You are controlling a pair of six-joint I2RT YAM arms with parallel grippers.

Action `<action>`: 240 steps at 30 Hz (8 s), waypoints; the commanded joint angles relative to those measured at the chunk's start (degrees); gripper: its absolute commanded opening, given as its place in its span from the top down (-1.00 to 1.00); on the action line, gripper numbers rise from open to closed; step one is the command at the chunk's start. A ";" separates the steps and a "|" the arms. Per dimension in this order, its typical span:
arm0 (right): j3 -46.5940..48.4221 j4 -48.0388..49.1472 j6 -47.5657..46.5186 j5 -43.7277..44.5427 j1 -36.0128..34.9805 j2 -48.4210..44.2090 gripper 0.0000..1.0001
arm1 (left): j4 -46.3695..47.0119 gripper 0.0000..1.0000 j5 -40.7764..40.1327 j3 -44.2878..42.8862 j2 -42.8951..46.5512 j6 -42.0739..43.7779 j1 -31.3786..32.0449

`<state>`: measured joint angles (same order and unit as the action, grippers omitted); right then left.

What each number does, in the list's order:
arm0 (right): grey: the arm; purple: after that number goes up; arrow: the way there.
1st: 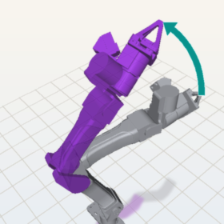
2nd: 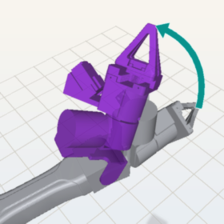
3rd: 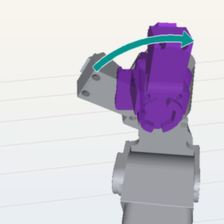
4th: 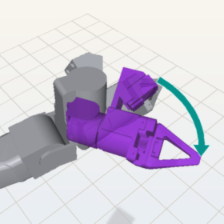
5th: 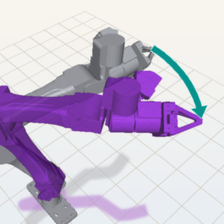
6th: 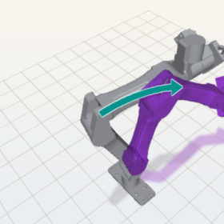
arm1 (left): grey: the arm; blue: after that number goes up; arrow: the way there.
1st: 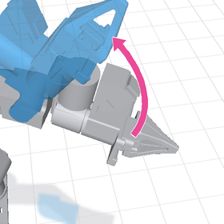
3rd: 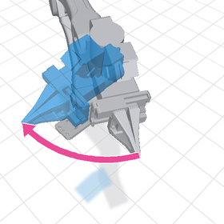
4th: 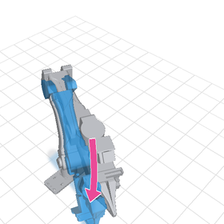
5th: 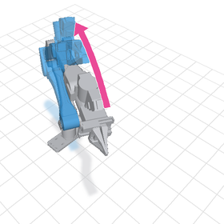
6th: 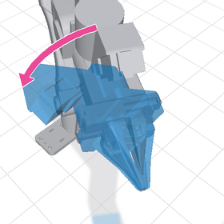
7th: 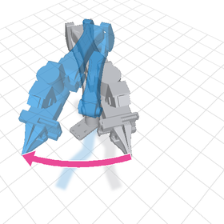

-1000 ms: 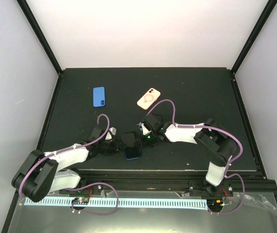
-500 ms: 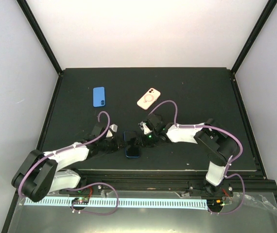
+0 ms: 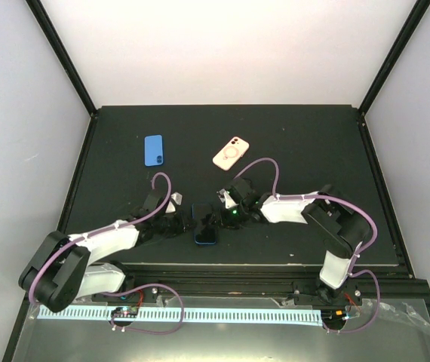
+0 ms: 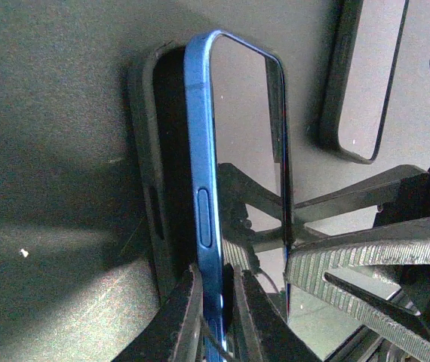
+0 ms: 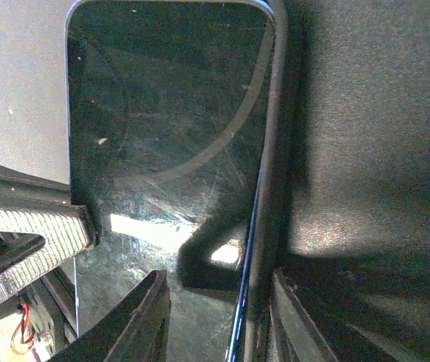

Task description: Put the phone into the phone case

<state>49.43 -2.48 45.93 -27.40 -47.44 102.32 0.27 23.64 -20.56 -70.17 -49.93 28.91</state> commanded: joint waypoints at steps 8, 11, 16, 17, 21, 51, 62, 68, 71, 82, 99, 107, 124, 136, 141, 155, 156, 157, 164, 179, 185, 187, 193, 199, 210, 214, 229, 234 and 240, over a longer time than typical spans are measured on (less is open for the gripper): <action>-2.30 1.29 1.82 -1.09 -0.37 -2.01 0.23 | -3.13 0.97 -7.45 1.86 5.40 -1.09 0.22; -3.58 2.63 2.75 -2.00 -0.30 -2.36 0.28 | -2.92 0.97 -8.45 2.67 6.80 -1.49 0.22; -4.40 5.05 3.80 -3.67 -0.37 -1.75 0.32 | 0.23 0.94 -6.41 4.08 4.45 -2.73 0.26; -4.55 5.67 4.12 -3.90 -0.37 -1.57 0.33 | 0.84 0.92 -5.83 4.26 3.82 -3.16 0.35; -5.15 8.74 6.01 -5.09 -0.43 -0.97 0.38 | 1.93 0.90 -5.36 3.97 1.57 -4.16 1.23; -2.14 9.56 2.10 -3.47 1.37 2.82 0.21 | -4.80 0.62 -5.84 2.49 2.17 -3.12 2.34; -6.88 31.45 15.04 -13.99 1.39 0.45 0.21 | -1.85 0.75 -2.94 5.69 2.87 -4.38 2.42; -8.85 37.27 18.49 -15.60 1.38 0.09 0.21 | -1.93 0.62 -1.90 7.18 5.90 -4.64 2.36; -9.88 41.40 20.38 -16.75 1.35 1.74 0.22 | -2.69 0.55 -2.04 6.98 7.66 -4.09 2.37; -8.63 47.14 21.38 -21.18 1.31 6.86 0.21 | -4.38 0.48 -1.39 6.94 10.10 -1.62 1.84; -6.67 35.06 12.64 -19.20 1.36 6.83 0.59 | -5.04 0.32 0.16 7.10 13.05 -0.43 1.11; -7.89 39.08 16.12 -20.32 1.39 2.62 0.71 | -9.20 -0.32 4.67 6.12 24.45 -0.57 -1.57; -14.75 64.85 32.65 -27.49 1.40 -10.09 0.71 | 4.97 -0.77 24.19 8.02 48.61 -15.40 -16.16; -19.02 89.23 47.46 -28.84 1.44 -9.49 0.70 | 26.00 -0.45 21.88 13.35 53.43 -29.32 -16.25; -19.43 90.29 48.09 -28.69 1.43 -9.83 0.70 | 24.84 -0.40 21.55 13.31 52.48 -28.37 -16.25; -19.94 90.10 47.64 -30.26 1.28 -8.71 0.70 | 25.32 -0.08 19.34 14.03 51.34 -28.72 -16.25; -19.95 89.64 47.40 -30.39 1.25 -8.79 0.69 | 25.25 -0.04 19.37 13.82 51.03 -28.68 -16.25; -20.03 89.14 47.08 -30.47 1.25 -8.88 0.69 | 25.13 0.01 19.29 13.59 50.65 -28.57 -16.24; -20.86 87.80 46.56 -31.14 1.18 -8.03 0.66 | 18.80 0.72 19.16 10.44 48.41 -25.52 -16.25; -19.53 75.21 40.46 -27.31 1.14 -11.04 0.68 | 1.82 0.59 19.48 6.13 49.41 -21.84 -16.25; -20.18 83.50 47.61 -21.90 1.13 -9.67 0.74 | 2.33 -0.08 22.14 6.66 48.42 -22.08 -16.25; -19.84 86.26 49.89 -19.98 1.15 -8.68 0.75 | 3.20 -0.19 23.82 7.37 48.01 -22.26 -16.18; -17.83 86.17 51.18 -16.93 1.14 -6.48 0.75 | 3.49 -0.08 26.03 8.60 48.54 -22.43 -16.16; -16.30 81.87 48.64 -18.00 1.19 -6.03 0.62 | 1.36 0.56 26.06 8.33 47.91 -19.94 -16.16; -15.43 74.04 43.32 -20.58 1.13 -6.68 0.61 | -6.34 0.95 28.55 2.08 41.16 -11.60 -16.25; -15.18 72.99 43.33 -19.94 1.13 -7.92 0.70 | -6.07 0.82 29.81 1.31 40.09 -11.63 -16.25; -13.99 76.60 48.73 -10.23 1.21 -9.49 0.75 | 1.47 -0.07 31.21 6.63 47.81 -21.95 -16.17; -13.66 76.30 48.85 -10.36 1.29 -9.40 0.75 | 1.50 0.43 31.25 6.55 46.96 -21.34 -16.16; -13.68 73.23 46.35 -12.70 1.24 -9.49 0.56 | -0.92 0.89 31.50 4.41 44.31 -17.06 -16.19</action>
<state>33.95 67.59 94.08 -39.33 -46.19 95.29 1.17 54.37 -13.67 -24.56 -70.48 12.51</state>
